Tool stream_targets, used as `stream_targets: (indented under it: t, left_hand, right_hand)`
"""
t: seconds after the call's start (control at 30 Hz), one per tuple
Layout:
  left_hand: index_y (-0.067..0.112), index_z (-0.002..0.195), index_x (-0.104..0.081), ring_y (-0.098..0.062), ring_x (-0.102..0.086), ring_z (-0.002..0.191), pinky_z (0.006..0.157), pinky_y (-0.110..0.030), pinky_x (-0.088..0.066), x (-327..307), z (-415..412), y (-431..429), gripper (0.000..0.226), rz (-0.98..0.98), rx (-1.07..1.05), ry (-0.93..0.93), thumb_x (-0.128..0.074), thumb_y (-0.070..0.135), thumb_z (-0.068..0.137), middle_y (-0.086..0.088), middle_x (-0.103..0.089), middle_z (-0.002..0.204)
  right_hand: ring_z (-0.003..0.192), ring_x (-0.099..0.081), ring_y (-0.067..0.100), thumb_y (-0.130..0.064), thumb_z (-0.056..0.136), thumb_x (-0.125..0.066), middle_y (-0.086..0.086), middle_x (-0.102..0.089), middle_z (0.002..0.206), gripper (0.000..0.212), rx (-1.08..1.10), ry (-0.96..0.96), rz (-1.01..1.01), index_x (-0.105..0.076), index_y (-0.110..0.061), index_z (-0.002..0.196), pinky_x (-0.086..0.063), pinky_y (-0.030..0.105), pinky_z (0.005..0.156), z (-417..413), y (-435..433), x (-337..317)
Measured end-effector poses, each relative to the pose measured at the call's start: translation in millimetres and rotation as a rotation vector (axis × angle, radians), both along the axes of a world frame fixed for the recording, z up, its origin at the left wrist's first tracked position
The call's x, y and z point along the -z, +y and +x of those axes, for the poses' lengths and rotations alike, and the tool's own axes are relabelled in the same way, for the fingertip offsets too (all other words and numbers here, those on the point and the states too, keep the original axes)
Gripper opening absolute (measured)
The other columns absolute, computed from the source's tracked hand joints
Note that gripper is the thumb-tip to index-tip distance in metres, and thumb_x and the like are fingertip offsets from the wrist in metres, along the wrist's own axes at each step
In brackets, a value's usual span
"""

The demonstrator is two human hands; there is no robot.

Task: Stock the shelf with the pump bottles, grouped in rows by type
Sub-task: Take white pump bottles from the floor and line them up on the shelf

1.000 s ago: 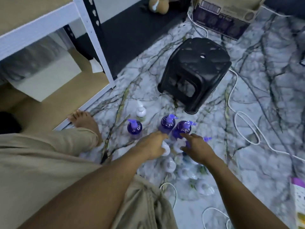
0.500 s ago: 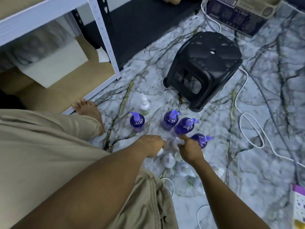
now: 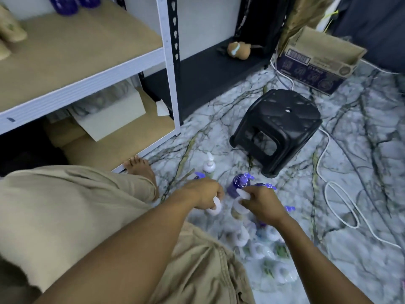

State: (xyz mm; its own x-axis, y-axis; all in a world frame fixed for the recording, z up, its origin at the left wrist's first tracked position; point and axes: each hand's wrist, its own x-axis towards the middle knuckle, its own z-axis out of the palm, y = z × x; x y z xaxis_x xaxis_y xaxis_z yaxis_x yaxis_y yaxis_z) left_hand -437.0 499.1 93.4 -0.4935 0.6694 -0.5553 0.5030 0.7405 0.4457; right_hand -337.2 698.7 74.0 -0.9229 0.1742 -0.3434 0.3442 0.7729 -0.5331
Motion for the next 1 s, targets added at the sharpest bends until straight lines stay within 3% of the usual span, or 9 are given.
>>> stream_targets:
  t: [0.07, 0.13, 0.23, 0.33, 0.47, 0.63, 0.7, 0.9, 1.0]
  left_hand:
    - [0.032, 0.108, -0.067, -0.023, -0.058, 0.103, 0.084, -0.038, -0.051, -25, -9, -16, 0.021, 0.046, -0.024, 0.072, -0.069, 0.026, 0.087, 0.003, -0.060, 0.113]
    - [0.034, 0.107, -0.067, -0.020, -0.056, 0.102, 0.087, -0.039, -0.050, -55, -19, -37, 0.019, 0.105, -0.067, 0.140, -0.065, 0.031, 0.089, 0.007, -0.055, 0.108]
    - [0.038, 0.108, -0.065, -0.015, -0.055, 0.103, 0.087, -0.041, -0.048, -100, -35, -76, 0.019, 0.184, -0.147, 0.254, -0.062, 0.035, 0.090, 0.014, -0.054, 0.108]
    - [0.043, 0.113, -0.061, -0.015, -0.055, 0.103, 0.086, -0.042, -0.048, -149, -53, -114, 0.025, 0.219, -0.184, 0.412, -0.058, 0.037, 0.089, 0.014, -0.056, 0.113]
    - [0.037, 0.116, -0.062, -0.020, -0.055, 0.104, 0.080, -0.039, -0.046, -221, -78, -164, 0.023, 0.178, -0.201, 0.621, -0.059, 0.027, 0.095, 0.008, -0.053, 0.116]
    - [0.032, 0.122, -0.061, -0.019, -0.056, 0.103, 0.085, -0.040, -0.047, -299, -99, -238, 0.025, 0.081, -0.246, 0.788, -0.060, 0.026, 0.098, 0.006, -0.055, 0.121]
    - [0.031, 0.123, -0.060, -0.018, -0.056, 0.102, 0.084, -0.041, -0.049, -322, -104, -270, 0.025, 0.053, -0.289, 0.818, -0.059, 0.022, 0.099, 0.008, -0.056, 0.122]
    - [0.034, 0.116, -0.060, -0.019, -0.056, 0.095, 0.070, -0.035, -0.047, -362, -119, -345, 0.025, -0.184, -0.387, 0.862, -0.053, 0.018, 0.098, 0.010, -0.059, 0.117]
    - [0.035, 0.111, -0.062, -0.022, -0.061, 0.101, 0.076, -0.040, -0.052, -367, -123, -370, 0.040, -0.245, -0.443, 0.827, -0.036, 0.046, 0.081, 0.009, -0.061, 0.121]
  right_hand:
    - [0.068, -0.047, 0.017, -0.026, 0.084, -0.073, -0.013, -0.049, 0.055, 0.028, -0.043, 0.081, 0.013, -0.058, -0.039, 0.064, -0.039, 0.034, 0.064, -13, -9, -29]
    - [0.074, -0.053, 0.015, -0.031, 0.084, -0.073, -0.016, -0.054, 0.060, 0.004, -0.088, 0.143, 0.043, -0.069, -0.032, 0.082, -0.045, 0.034, 0.074, -30, -20, -60]
    - [0.082, -0.061, 0.012, -0.041, 0.085, -0.071, -0.011, -0.064, 0.070, 0.013, -0.140, 0.252, 0.051, -0.070, -0.031, 0.094, -0.044, 0.042, 0.091, -59, -41, -107]
    - [0.076, -0.060, 0.007, -0.044, 0.086, -0.069, -0.004, -0.064, 0.071, 0.015, -0.199, 0.384, 0.017, -0.068, -0.029, 0.088, -0.044, 0.050, 0.093, -93, -67, -153]
    - [0.083, -0.062, 0.010, -0.055, 0.080, -0.063, -0.015, -0.066, 0.068, 0.015, -0.259, 0.522, -0.021, -0.067, -0.046, 0.091, -0.041, 0.055, 0.096, -148, -115, -212]
    - [0.096, -0.058, 0.012, -0.052, 0.087, -0.065, -0.009, -0.068, 0.070, 0.031, -0.329, 0.613, 0.074, -0.069, -0.023, 0.079, -0.022, 0.053, 0.103, -214, -186, -273]
    - [0.091, -0.058, 0.014, -0.050, 0.088, -0.066, -0.008, -0.064, 0.070, 0.034, -0.366, 0.616, 0.096, -0.065, -0.022, 0.069, -0.023, 0.052, 0.103, -234, -215, -296]
    - [0.090, -0.056, 0.016, -0.053, 0.085, -0.069, -0.008, -0.066, 0.075, 0.033, -0.436, 0.621, 0.124, -0.072, -0.022, 0.072, -0.026, 0.051, 0.100, -290, -300, -333]
    - [0.087, -0.056, 0.015, -0.059, 0.085, -0.066, -0.007, -0.068, 0.076, 0.040, -0.457, 0.600, 0.175, -0.074, -0.022, 0.071, -0.026, 0.055, 0.106, -316, -335, -334]
